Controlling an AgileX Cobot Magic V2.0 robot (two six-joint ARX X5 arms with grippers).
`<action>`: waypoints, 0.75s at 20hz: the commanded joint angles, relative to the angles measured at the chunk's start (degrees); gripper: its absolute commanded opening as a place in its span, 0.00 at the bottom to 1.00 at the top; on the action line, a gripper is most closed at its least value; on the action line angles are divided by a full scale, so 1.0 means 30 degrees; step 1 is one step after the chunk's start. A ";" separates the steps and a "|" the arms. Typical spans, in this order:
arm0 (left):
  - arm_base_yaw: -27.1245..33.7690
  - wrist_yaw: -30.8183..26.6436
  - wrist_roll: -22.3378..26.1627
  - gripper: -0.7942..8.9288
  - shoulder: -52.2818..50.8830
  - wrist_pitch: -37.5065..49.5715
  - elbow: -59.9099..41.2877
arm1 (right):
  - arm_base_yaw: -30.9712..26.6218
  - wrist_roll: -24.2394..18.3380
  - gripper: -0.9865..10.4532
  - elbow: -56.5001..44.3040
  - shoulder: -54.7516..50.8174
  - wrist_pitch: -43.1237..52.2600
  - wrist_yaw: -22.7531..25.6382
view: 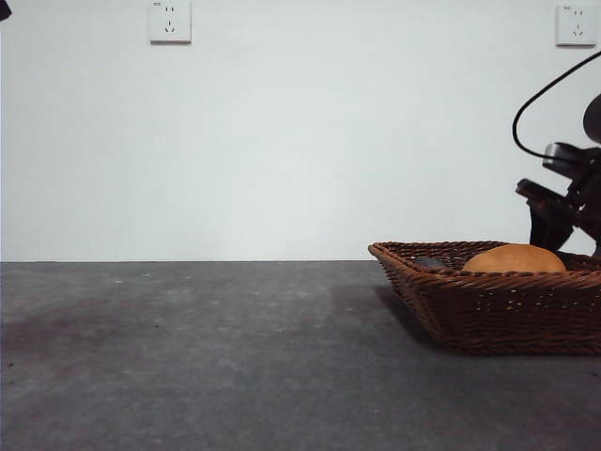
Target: Help me put the vegetables on the table into the basket
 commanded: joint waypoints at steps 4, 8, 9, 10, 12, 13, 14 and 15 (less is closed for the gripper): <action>0.0051 0.0066 0.0248 0.08 0.0073 0.0146 0.0066 | -0.0051 -0.0175 0.33 0.1435 -0.3614 -0.2244 0.0612; 0.0051 0.0066 0.0313 0.08 0.0095 0.0146 0.0066 | 0.0007 -0.0226 0.33 0.2608 -0.7672 -0.6725 -0.0743; 0.0051 0.0066 0.0408 0.08 0.0095 0.0153 0.0066 | 0.0007 -0.0248 0.29 0.2637 -0.8954 -0.8021 -0.1333; 0.0051 0.0073 0.0423 0.08 0.0102 0.0153 0.0066 | 0.0007 -0.0335 0.22 0.2637 -1.0105 -0.9202 -0.1479; 0.0051 0.0073 0.0772 0.08 0.0109 0.0160 0.0066 | 0.0007 -0.0911 0.18 0.2637 -1.1876 -1.1067 -0.1479; 0.0051 0.0073 0.0831 0.08 0.0109 0.0160 0.0066 | 0.0007 -0.1144 0.18 0.2637 -1.2662 -1.1992 -0.1486; 0.0051 0.0073 0.0838 0.08 0.0109 0.0160 0.0066 | 0.0007 -0.1406 0.18 0.2637 -1.3384 -1.2874 -0.1472; 0.0051 0.0073 0.0852 0.08 0.0109 0.0182 0.0066 | 0.0007 -0.1727 0.16 0.2637 -1.4039 -1.3682 -0.1479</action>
